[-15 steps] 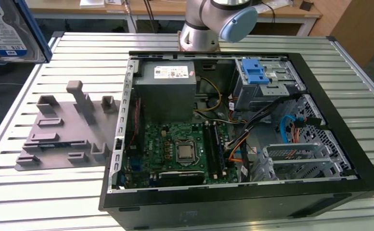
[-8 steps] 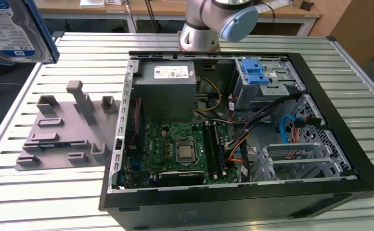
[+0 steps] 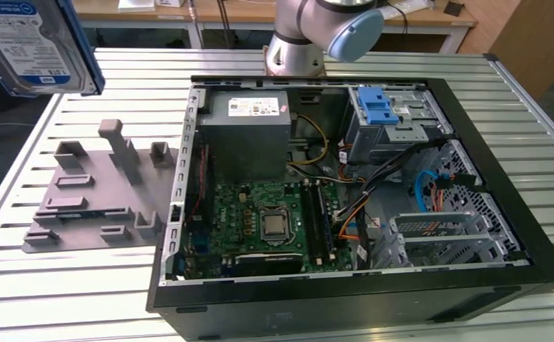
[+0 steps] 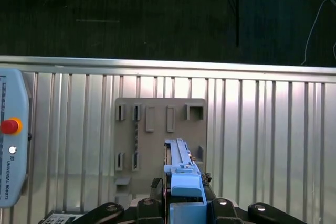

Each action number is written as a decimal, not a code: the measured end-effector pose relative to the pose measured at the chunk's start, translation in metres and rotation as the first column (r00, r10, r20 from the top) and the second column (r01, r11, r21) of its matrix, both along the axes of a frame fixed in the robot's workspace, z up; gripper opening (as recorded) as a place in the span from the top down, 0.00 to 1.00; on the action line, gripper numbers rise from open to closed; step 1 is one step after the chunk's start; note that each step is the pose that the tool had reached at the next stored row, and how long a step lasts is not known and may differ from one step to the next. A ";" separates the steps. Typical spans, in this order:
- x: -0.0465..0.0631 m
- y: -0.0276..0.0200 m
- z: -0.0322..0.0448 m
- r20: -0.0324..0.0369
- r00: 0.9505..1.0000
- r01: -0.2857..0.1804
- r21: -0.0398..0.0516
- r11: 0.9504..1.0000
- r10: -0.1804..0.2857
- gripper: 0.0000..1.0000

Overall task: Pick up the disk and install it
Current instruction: 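Pick up the disk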

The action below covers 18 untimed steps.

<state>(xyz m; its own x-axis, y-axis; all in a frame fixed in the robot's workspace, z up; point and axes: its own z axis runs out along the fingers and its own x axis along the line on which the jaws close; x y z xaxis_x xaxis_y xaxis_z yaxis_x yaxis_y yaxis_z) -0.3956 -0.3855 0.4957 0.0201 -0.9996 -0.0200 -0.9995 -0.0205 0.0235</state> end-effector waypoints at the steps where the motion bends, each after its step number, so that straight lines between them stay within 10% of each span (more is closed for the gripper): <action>1: 0.002 -0.0005 0.0000 0.000 1.000 0.000 0.000 1.000 0.000 0.63; 13: 0.010 -0.0029 0.0037 -0.006 1.000 0.000 0.000 1.000 0.000 0.63; 18: 0.011 -0.0123 0.0037 -0.006 1.000 0.000 0.000 1.000 0.000 0.63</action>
<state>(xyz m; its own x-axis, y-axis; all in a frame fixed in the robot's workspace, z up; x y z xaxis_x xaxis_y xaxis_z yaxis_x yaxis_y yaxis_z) -0.3846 -0.3977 0.4994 0.0199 -0.9996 -0.0201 -0.9993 -0.0205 0.0298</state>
